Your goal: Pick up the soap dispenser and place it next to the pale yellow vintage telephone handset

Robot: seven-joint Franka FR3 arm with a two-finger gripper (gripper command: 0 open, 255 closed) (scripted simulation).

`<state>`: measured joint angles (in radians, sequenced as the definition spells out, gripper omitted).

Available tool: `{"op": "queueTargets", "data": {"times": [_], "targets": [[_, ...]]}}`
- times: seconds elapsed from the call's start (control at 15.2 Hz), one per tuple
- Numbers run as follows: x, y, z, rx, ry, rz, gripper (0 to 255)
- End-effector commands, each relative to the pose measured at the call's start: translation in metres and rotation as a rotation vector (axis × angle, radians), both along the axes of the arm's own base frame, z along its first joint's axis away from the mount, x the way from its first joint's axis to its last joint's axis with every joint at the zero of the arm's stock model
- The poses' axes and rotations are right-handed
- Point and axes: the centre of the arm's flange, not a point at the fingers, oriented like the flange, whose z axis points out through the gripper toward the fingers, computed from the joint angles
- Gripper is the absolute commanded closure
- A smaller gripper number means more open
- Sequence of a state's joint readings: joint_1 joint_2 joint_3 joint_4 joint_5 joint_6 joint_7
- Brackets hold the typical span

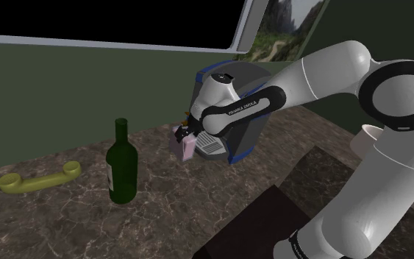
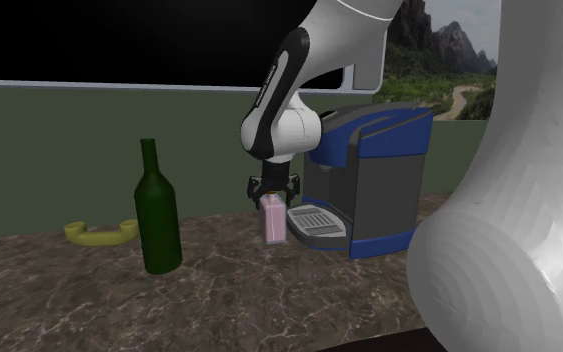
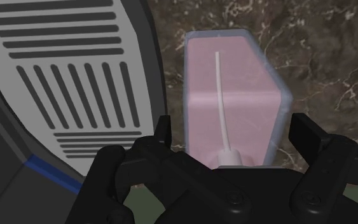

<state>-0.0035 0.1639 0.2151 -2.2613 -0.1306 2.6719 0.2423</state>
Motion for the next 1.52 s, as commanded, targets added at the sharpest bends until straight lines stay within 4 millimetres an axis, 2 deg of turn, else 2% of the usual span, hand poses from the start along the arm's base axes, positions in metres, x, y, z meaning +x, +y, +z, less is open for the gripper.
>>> {"op": "queueTargets", "data": {"times": [0.0,0.2,0.26,0.86,1.45], "targets": [[0.000,0.000,-0.001,0.000,0.000,0.000,0],[0.000,0.000,-0.001,0.000,0.000,0.000,0],[0.000,0.000,-0.001,0.000,0.000,0.000,255],[0.000,0.000,-0.001,0.000,0.000,0.000,255],[0.000,0.000,0.047,0.000,0.000,0.000,255]]}}
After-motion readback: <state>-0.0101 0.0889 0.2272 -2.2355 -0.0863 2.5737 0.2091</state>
